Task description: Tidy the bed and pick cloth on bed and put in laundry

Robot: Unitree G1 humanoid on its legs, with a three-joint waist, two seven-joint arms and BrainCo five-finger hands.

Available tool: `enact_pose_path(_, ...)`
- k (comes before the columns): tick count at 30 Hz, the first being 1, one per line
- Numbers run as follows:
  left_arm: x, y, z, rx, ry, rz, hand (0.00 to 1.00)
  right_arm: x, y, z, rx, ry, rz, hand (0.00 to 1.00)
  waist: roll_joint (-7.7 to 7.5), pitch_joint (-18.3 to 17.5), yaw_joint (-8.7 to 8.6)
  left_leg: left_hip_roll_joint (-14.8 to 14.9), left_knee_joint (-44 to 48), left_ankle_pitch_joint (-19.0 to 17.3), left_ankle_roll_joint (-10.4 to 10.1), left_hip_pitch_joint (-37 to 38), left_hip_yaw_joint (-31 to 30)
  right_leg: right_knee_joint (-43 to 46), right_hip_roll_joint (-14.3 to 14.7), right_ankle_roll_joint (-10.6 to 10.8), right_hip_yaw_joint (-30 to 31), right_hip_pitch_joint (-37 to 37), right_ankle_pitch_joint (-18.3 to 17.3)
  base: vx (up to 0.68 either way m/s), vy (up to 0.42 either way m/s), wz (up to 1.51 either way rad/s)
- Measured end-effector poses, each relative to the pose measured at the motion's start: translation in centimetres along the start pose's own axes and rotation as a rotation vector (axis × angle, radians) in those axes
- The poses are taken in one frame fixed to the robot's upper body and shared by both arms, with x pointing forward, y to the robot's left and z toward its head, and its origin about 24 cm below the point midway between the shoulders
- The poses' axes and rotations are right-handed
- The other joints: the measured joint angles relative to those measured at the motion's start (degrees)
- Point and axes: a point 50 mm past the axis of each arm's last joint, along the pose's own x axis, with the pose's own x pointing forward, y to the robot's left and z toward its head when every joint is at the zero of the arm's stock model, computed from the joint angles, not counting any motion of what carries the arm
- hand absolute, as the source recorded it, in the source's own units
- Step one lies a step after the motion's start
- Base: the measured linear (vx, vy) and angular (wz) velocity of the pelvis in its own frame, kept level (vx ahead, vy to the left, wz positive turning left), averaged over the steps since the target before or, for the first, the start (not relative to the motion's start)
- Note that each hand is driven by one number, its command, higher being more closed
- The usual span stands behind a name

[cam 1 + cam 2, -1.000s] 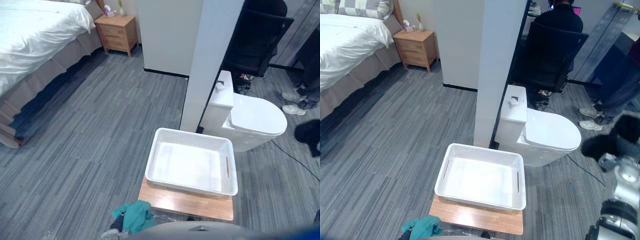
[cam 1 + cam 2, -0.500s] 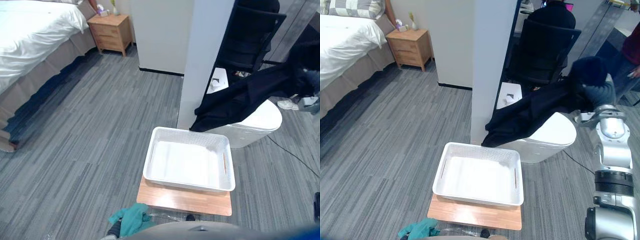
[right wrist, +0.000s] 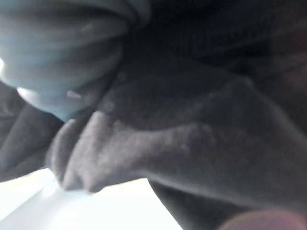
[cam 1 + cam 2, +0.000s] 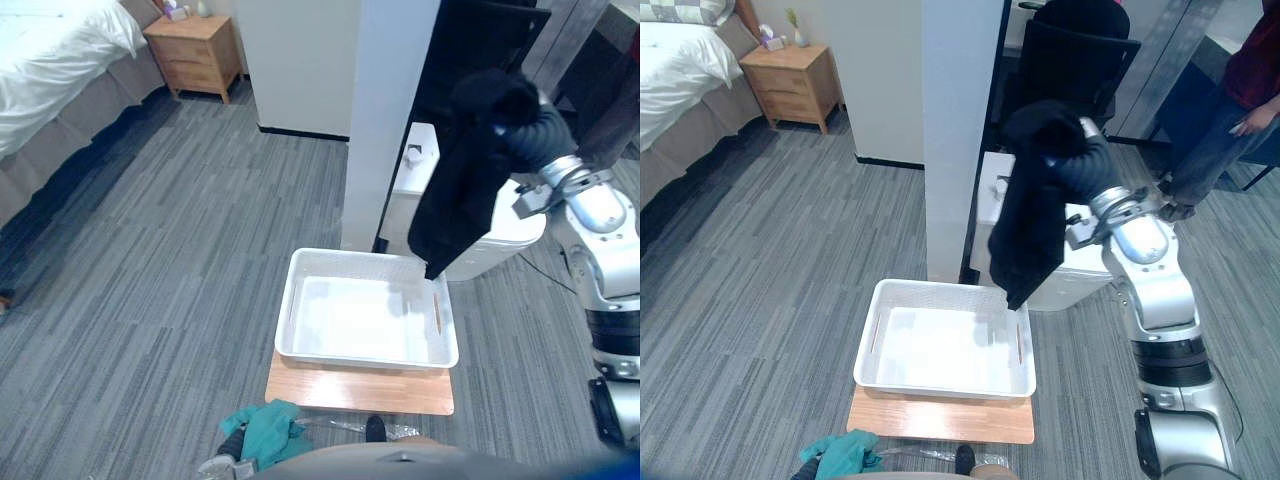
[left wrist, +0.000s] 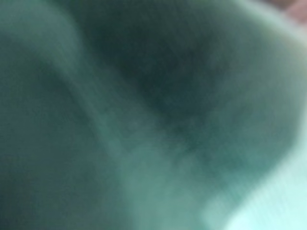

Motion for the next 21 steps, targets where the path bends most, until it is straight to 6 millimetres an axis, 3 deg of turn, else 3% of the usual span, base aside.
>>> enact_pose_path(3, 0.2, -0.4, 0.2, 0.036, 0.005, -0.014, 1.00, -0.6, 3.0, -1.9, 0.076, 0.080, 0.094, 1.00, 0.01, 0.03, 0.09, 0.01, 0.08, 0.00, 0.01, -0.02, -0.04, 0.01, 0.01, -0.01, 0.12, 0.00, 0.02, -0.03, -0.016, 0.00)
enact_pose_path(5, 0.2, -0.4, 0.4, 0.044, 0.000, -0.011, 1.00, -2.0, 5.2, -4.3, 0.146, 0.182, 0.149, 1.00, 0.08, 0.13, 0.24, 0.01, 0.10, 0.00, 0.01, -0.04, -0.10, 0.02, 0.01, -0.02, 0.20, -0.01, 0.03, 0.00, 0.000, 0.00)
enact_pose_path(7, 0.2, -0.5, 0.6, 0.063, -0.007, -0.017, 1.00, -4.5, 8.2, -7.1, 0.231, 0.319, 0.238, 1.00, 0.35, 0.49, 0.23, 0.01, 0.09, 0.00, 0.01, -0.18, -0.16, 0.02, 0.02, -0.02, 0.24, -0.12, 0.03, 0.00, 0.000, 0.00)
enact_pose_path(10, 0.3, -0.7, 1.1, 0.075, -0.023, -0.020, 1.00, -7.1, 10.7, -9.0, 0.286, 0.421, 0.334, 1.00, 0.69, 1.71, 0.10, -0.02, 0.08, 0.00, 0.01, -0.26, -0.17, 0.03, 0.01, -0.01, 0.27, -0.22, 0.08, 0.00, 0.000, 0.00)
enact_pose_path(14, 0.4, -1.4, 1.7, 0.108, -0.035, -0.039, 1.00, -8.3, 12.7, -9.8, 0.279, 0.464, 0.395, 1.00, 0.77, 1.78, -0.06, 0.04, 0.10, 0.02, 0.00, -0.25, -0.28, 0.08, 0.07, -0.03, 0.08, -0.17, 0.11, 0.00, 0.001, 0.01)
enact_pose_path(21, 0.5, -2.1, 2.1, 0.150, -0.044, -0.059, 1.00, -8.8, 14.9, -13.5, 0.247, 0.621, 0.382, 1.00, 1.07, 2.12, 0.89, 0.21, 0.61, 0.03, -0.01, -0.02, -1.16, 0.34, -0.07, 0.09, -0.82, 0.86, 0.02, -0.02, -0.005, 0.08)
